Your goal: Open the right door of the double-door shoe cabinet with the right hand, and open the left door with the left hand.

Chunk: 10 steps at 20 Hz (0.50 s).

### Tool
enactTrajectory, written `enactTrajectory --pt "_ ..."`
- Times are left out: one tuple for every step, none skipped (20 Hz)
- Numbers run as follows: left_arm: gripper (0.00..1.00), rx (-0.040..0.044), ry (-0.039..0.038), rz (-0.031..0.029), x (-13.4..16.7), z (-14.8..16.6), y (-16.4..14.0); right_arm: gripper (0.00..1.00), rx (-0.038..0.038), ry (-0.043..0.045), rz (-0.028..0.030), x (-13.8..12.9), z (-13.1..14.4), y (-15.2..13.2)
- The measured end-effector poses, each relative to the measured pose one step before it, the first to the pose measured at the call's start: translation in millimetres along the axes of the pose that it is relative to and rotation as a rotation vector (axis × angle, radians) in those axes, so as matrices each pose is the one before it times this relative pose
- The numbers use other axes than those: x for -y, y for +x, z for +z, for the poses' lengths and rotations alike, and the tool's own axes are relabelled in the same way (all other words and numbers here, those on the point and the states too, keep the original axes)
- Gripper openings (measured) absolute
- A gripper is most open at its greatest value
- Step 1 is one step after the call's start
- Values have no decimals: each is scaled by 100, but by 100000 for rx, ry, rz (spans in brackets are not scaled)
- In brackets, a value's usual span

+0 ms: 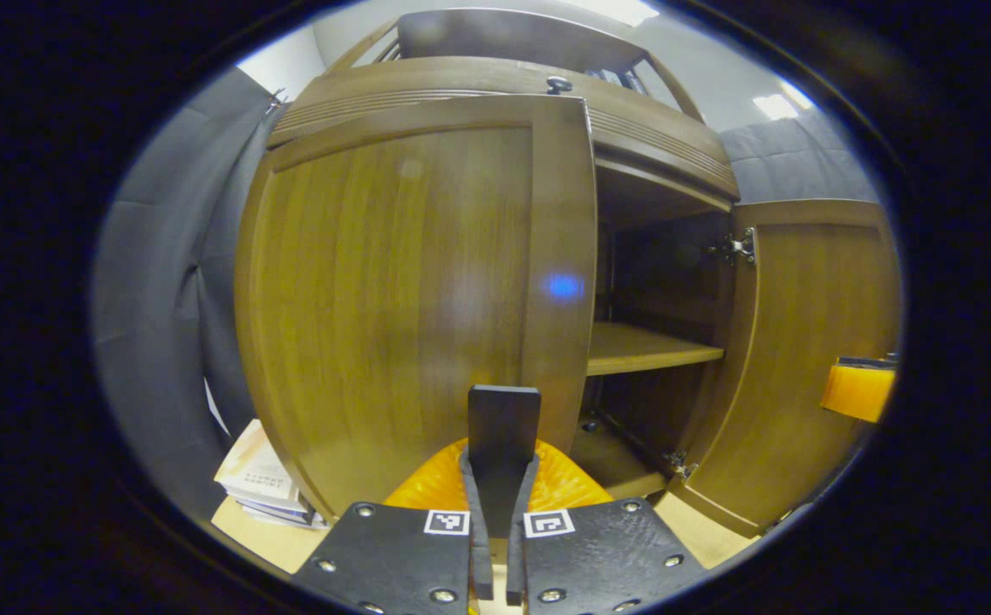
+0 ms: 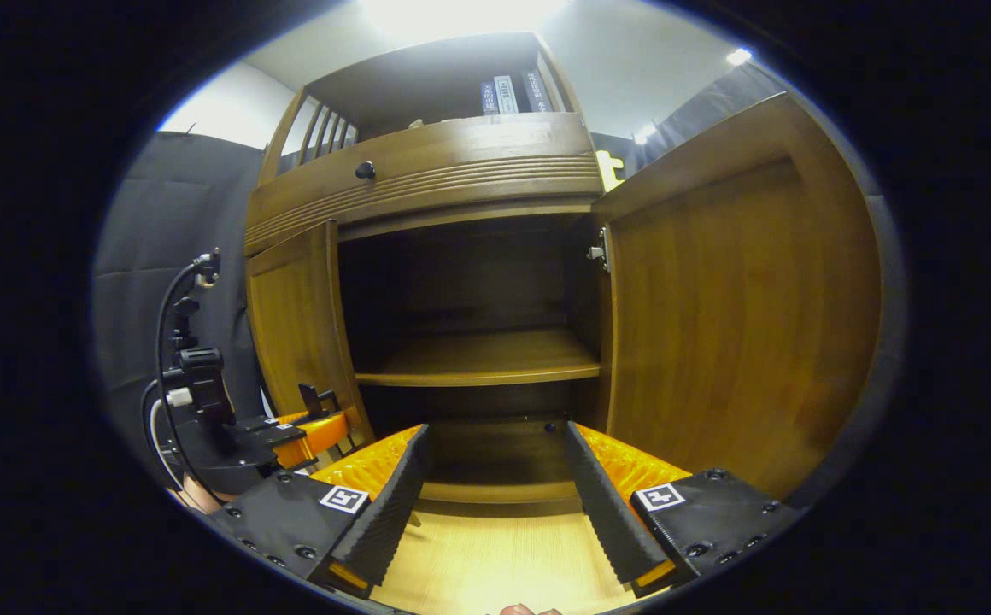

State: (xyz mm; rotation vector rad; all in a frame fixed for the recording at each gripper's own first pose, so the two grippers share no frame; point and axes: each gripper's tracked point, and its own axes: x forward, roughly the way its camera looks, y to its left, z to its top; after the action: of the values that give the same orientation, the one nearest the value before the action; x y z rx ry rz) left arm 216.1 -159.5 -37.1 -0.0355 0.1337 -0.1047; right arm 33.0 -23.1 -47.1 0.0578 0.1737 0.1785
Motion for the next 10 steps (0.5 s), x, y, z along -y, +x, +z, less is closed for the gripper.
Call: enactTrajectory --pt "7 506 -134 -336 -181 -7 -629 92 368 291 -1310 -63 -164 -505" --pt "7 396 4 -214 -203 -82 -661 92 -177 408 -1050 26 -318 -539" --pt "7 339 250 -125 -223 -14 -626 92 -391 676 -704 -97 -404 -603" --pt "10 47 17 18 -212 -93 -699 92 -696 823 -386 -54 -434 -610" --pt "10 101 -98 69 -287 -52 -626 92 -718 698 -89 -236 -276 -610" --pt "8 258 41 -192 -203 -88 -649 92 -464 318 -108 -179 -385 -666" --pt "8 442 257 -418 -294 58 -638 92 -314 -191 -327 -145 -282 -545" --pt "8 460 341 -444 -289 -8 -590 92 -142 -514 -682 659 -84 -933" --pt "8 446 76 -326 -261 41 -640 92 65 -329 -1027 38 -112 -472" --pt "10 353 -281 -19 -185 -41 -429 92 3 41 -752 128 -172 -420"
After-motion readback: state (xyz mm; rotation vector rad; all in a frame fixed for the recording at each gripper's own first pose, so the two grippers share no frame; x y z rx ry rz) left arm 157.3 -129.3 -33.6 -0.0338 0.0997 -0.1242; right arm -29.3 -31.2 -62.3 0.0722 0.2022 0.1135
